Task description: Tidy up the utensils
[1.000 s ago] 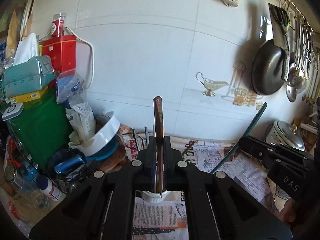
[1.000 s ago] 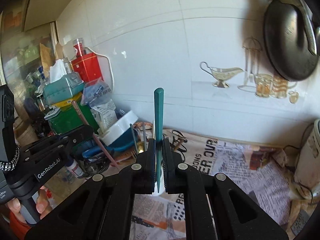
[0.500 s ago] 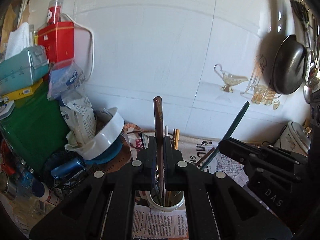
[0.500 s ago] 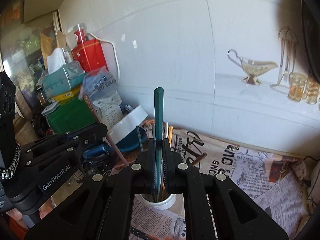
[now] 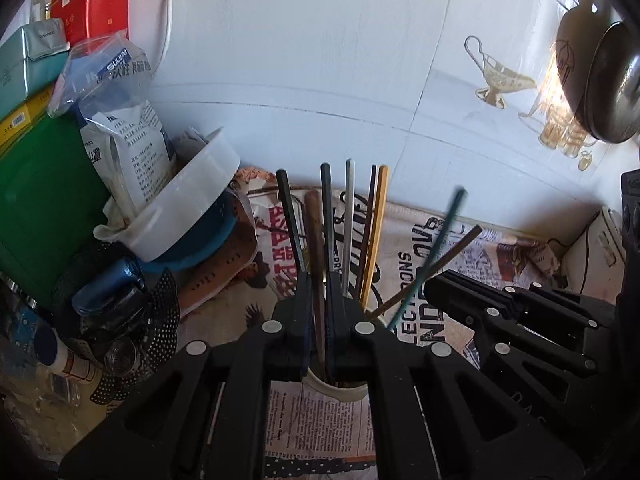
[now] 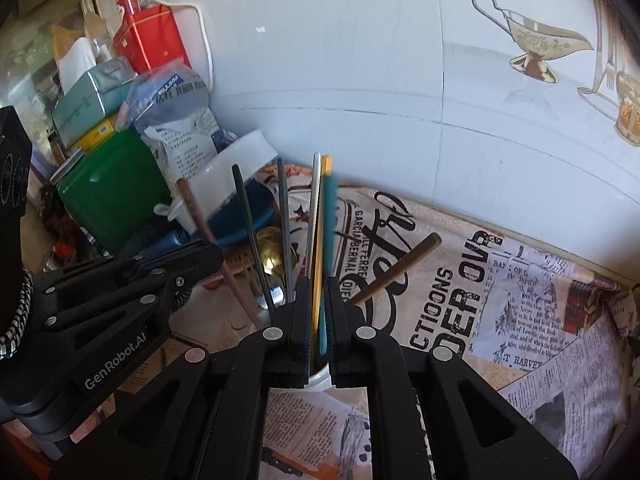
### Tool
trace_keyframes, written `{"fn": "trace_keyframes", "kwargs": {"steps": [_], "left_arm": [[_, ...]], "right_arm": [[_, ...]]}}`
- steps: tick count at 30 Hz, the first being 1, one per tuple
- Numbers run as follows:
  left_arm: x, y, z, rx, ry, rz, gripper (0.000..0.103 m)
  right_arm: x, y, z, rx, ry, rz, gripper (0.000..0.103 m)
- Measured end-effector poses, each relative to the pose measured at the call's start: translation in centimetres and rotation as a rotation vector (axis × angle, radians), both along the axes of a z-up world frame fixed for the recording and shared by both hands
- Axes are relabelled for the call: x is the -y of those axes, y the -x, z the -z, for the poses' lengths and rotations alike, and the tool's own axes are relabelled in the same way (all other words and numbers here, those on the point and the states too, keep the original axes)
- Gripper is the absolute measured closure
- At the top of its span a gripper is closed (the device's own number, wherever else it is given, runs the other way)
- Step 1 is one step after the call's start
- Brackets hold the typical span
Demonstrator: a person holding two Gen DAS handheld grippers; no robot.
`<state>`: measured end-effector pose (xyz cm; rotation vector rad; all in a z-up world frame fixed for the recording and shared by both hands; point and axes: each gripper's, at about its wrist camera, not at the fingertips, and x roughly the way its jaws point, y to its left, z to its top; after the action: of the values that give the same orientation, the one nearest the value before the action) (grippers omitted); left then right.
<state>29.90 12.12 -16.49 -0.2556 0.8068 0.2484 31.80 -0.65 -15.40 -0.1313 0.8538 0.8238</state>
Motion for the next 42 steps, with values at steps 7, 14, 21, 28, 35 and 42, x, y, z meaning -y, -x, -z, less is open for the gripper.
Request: {"fn": "trace_keyframes", "kwargs": {"steps": [7, 14, 21, 28, 35, 42], "left_arm": [[0.5, 1.6, -1.7, 0.012, -0.032, 0.011, 0.087], [1.7, 6.2, -7.0, 0.142, -0.064, 0.03, 0.072], [4.3, 13.1, -13.6, 0.335, -0.142, 0.061, 0.062], [6.4, 19.9, -17.8, 0.469, -0.188, 0.093, 0.054], [8.0, 25.5, -19.1, 0.554, -0.206, 0.119, 0.032], [9.0, 29.2, -19.0, 0.588, -0.231, 0.095, 0.003]], "right_arm": [[1.4, 0.7, -1.5, 0.01, 0.011, -0.006, 0.079], [5.1, 4.4, -6.8, 0.128, -0.046, 0.037, 0.079], [9.4, 10.5, -12.9, 0.289, -0.15, 0.1, 0.076], [12.3, 17.0, -17.0, 0.417, -0.241, 0.158, 0.07], [13.6, 22.2, -18.7, 0.518, -0.276, 0.194, 0.041], [14.8, 25.6, -18.7, 0.563, -0.286, 0.239, 0.007]]}}
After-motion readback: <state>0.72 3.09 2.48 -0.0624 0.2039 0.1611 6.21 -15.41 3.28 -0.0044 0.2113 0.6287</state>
